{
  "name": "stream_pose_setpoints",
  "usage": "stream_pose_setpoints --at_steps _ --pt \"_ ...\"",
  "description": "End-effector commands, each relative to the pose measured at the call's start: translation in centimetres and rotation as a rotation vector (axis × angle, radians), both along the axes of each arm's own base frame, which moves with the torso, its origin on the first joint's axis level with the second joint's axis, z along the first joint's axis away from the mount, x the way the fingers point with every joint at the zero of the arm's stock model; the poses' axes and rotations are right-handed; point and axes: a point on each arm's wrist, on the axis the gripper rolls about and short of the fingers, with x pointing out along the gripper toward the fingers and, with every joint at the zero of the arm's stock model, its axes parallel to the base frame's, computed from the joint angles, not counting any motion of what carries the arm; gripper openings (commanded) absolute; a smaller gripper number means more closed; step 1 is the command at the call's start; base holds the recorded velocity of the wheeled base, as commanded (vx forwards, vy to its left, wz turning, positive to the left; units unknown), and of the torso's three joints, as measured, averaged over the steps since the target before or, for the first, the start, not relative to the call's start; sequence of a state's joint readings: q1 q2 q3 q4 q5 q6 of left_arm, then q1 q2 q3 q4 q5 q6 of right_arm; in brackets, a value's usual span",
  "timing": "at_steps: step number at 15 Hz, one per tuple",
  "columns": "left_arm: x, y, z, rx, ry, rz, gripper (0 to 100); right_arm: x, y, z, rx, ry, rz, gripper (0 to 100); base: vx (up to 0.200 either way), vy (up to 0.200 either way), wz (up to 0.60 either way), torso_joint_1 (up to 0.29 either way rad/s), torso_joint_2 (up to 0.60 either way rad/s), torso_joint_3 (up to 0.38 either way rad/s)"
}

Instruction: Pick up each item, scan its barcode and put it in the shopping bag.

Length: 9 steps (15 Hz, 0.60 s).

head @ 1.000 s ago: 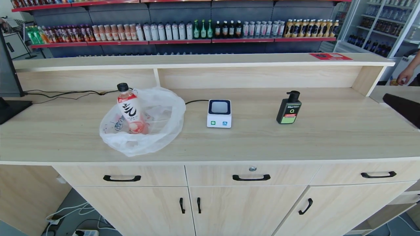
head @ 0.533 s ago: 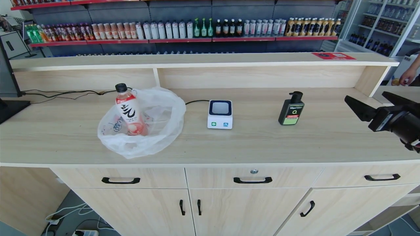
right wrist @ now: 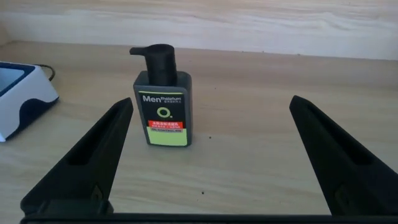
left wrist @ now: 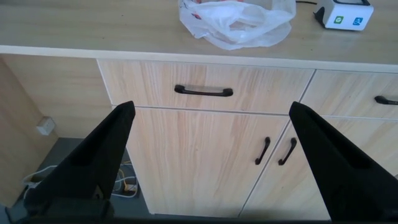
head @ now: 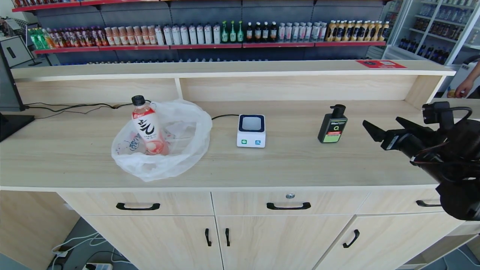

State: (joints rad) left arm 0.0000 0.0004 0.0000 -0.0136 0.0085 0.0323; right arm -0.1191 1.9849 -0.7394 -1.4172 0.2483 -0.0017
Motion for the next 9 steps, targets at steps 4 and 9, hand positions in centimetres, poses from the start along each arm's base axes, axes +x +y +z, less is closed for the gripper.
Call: stream_pose_setpoints --at_steps 4,9 --pt "0.0 0.0 0.0 0.011 -0.002 0.001 100 6.5 1.3 -3.8 0.026 0.037 0.06 100 0.0 0.0 0.0 0.0 0.0 0.0" --pt "0.0 0.0 0.0 0.018 0.0 0.001 100 8.8 1.1 -6.4 0.027 0.057 0.05 100 0.0 0.0 0.0 0.0 0.0 0.0"
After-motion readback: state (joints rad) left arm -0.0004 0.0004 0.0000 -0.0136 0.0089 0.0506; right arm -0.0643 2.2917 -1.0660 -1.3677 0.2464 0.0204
